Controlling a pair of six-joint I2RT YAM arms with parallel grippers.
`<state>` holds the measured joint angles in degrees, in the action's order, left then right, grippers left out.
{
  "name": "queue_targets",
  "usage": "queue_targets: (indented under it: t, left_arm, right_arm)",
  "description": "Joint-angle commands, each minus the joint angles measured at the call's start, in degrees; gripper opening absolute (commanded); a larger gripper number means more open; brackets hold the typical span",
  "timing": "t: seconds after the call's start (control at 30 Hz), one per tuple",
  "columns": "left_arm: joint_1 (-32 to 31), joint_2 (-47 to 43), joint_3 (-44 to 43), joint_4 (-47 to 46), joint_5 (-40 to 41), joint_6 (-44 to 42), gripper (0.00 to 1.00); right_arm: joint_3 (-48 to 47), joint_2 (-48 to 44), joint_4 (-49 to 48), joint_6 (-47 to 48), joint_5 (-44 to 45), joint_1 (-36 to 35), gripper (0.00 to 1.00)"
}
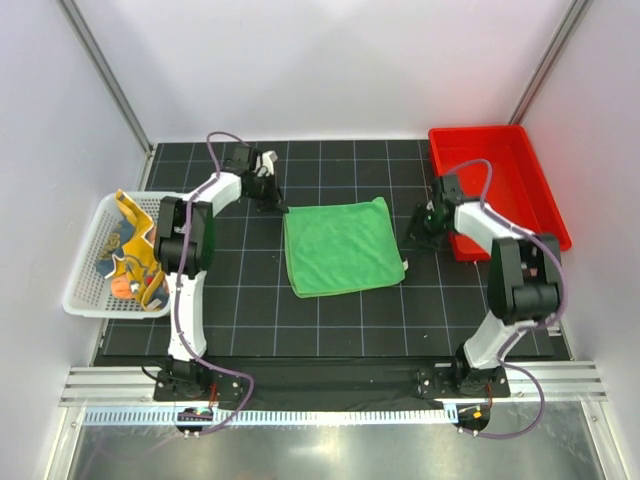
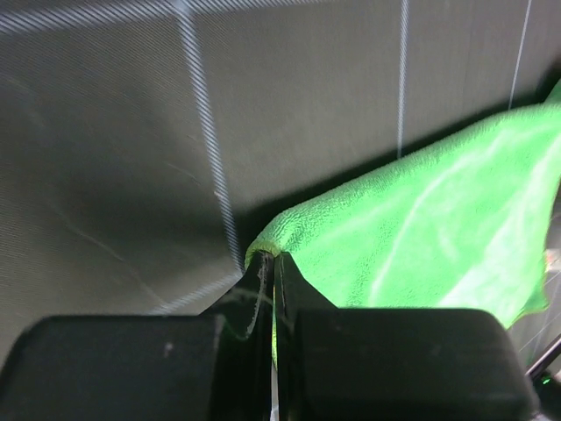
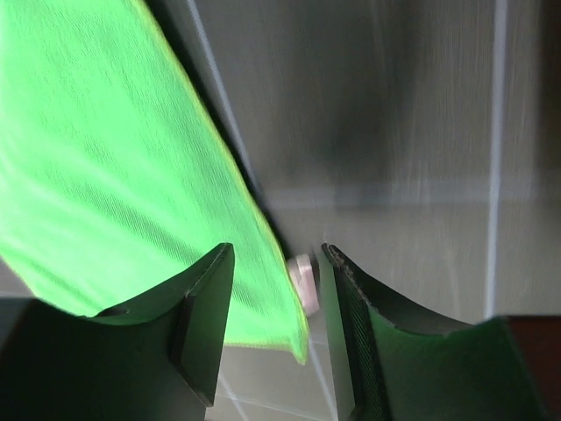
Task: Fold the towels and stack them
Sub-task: Fold the towel
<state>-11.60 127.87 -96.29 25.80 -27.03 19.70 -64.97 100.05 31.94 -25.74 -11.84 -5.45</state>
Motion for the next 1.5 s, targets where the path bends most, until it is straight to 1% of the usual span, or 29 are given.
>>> queue_targets:
  t: [0.0,0.03,0.1,0.13,0.17,0.2,0.33,0.37,0.4,0.43,0.47,0.53,0.57,0.63,0.67,0.7,0.73,0.77,0.8,0.87,0.9,1.0,1.07,1.13,1.17,1.23,1.33,1.4,1.47]
  left_arm:
    - [2.71,1.76,-3.46,0.39,-2.15,1.83,0.0]
    - [2.98,1.85,-3.73,0.82,-2.68,2.0,0.0]
    - [3.16,1.59,-4.25,1.53,-2.59,1.83,0.11]
    - [3.16,1.33,-4.52,2.14,-1.81,1.83,0.18]
    - [3.16,0.19,-4.78,3.71,-1.11,1.92,0.36]
    - [3.16,-0.69,-4.7,4.51,-0.4,2.0,0.4]
    - [2.98,-7.54,-1.99,9.69,8.11,2.79,0.47]
    - [3.07,-9.03,-0.84,10.75,13.18,4.36,0.47]
    - [2.81,-12.61,0.48,12.94,15.23,5.42,0.48]
    - [2.55,-14.22,2.06,13.39,16.47,6.39,0.47]
    - [1.67,-16.41,6.51,13.31,17.09,7.79,0.46]
    - [0.18,-22.03,11.19,12.52,18.67,8.94,0.46]
    - [-1.4,-23.97,15.91,11.3,18.33,10.08,0.46]
    - [-3.16,-29.22,21.47,6.84,15.0,12.28,0.45]
    - [-4.39,-30.57,26.8,5.33,14.03,13.25,0.44]
    - [-6.66,-32.32,29.29,3.92,13.58,16.65,0.44]
    - [-8.25,-34.6,31.58,0.34,13.4,17.81,0.43]
    - [-9.57,-35.58,35.52,-0.83,13.49,19.48,0.43]
    - [-12.46,-36.2,37.04,-2.76,13.49,22.02,0.42]
    - [-14.94,-36.64,39.24,-6.11,13.49,24.15,0.41]
    - [-16.77,-36.38,40.03,-6.2,13.84,25.02,0.4]
    - [-17.76,-36.64,41.44,-5.24,17.17,26.87,0.37]
    - [-18.2,-39.78,42.41,-3.75,21.56,26.88,0.36]
    - [-19.25,-42.61,43.29,-1.38,25.6,25.66,0.38]
    - [-19.6,-44.1,43.47,-0.32,30.23,25.3,0.38]
    - [-19.95,-47.44,44.69,1.09,31.94,25.03,0.4]
    - [-20.13,-48.51,45.92,-0.22,30.81,25.99,0.4]
    - [-20.4,-47.72,47.24,-1.89,27.49,27.84,0.4]
    - [-20.92,-45.97,48.38,-4.79,27.2,29.68,0.41]
  right_arm:
    - [9.14,-7.58,-6.36,-9.22,-0.46,-1.66,0.5]
    - [10.81,-8.63,-8.02,-10.2,-0.64,-2.62,0.5]
    - [14.86,-10.92,-10.14,-11.43,-1.52,-3.86,0.48]
    - [15.74,-11.28,-11.1,-12.31,-0.91,-5.08,0.48]
    - [17.06,-11.63,-11.55,-12.49,-0.3,-5.79,0.48]
    - [17.42,-11.63,-11.9,-12.67,-0.03,-6.32,0.47]
    - [18.21,-11.28,-12.61,-12.23,0.05,-7.82,0.47]
    - [18.3,-11.54,-12.78,-11.97,0.32,-7.99,0.47]
    - [18.39,-11.72,-12.7,-11.71,1.02,-7.91,0.47]
    - [18.3,-12.16,-12.26,-11.53,1.63,-7.91,0.47]
    - [18.3,-12.42,-12.34,-11.27,2.08,-7.82,0.47]
    - [18.12,-12.95,-12.26,-11.0,2.43,-7.91,0.47]
    - [18.04,-12.95,-12.26,-10.91,2.61,-7.91,0.47]
    - [17.95,-13.13,-12.43,-10.56,2.69,-7.82,0.45]
    - [18.04,-12.95,-12.61,-10.48,2.61,-7.91,0.43]
    - [18.21,-12.78,-13.04,-10.39,2.52,-7.91,0.4]
    - [18.39,-12.6,-13.4,-10.39,2.0,-7.91,0.38]
    - [19.0,-12.34,-13.83,-10.56,1.64,-7.82,0.37]
    - [19.35,-12.34,-14.27,-10.74,1.38,-7.91,0.34]
    - [20.84,-12.42,-15.85,-11.52,0.85,-8.34,0.31]
    - [21.28,-12.6,-16.29,-11.79,0.68,-8.61,0.28]
    - [22.69,-13.21,-17.96,-13.46,1.81,-11.15,0.26]
    - [24.18,-13.65,-18.76,-15.48,2.08,-13.79,0.25]
    - [25.24,-14.53,-19.72,-16.97,2.78,-15.46,0.24]
    - [26.55,-14.97,-20.16,-18.02,3.22,-16.6,0.24]
    - [27.44,-16.02,-20.52,-18.47,4.19,-16.96,0.24]
    - [27.71,-17.34,-19.12,-18.39,5.15,-16.96,0.28]
    - [27.09,-18.57,-16.93,-17.86,6.03,-16.96,0.32]
    - [26.22,-19.62,-15.52,-17.68,8.22,-16.96,0.34]
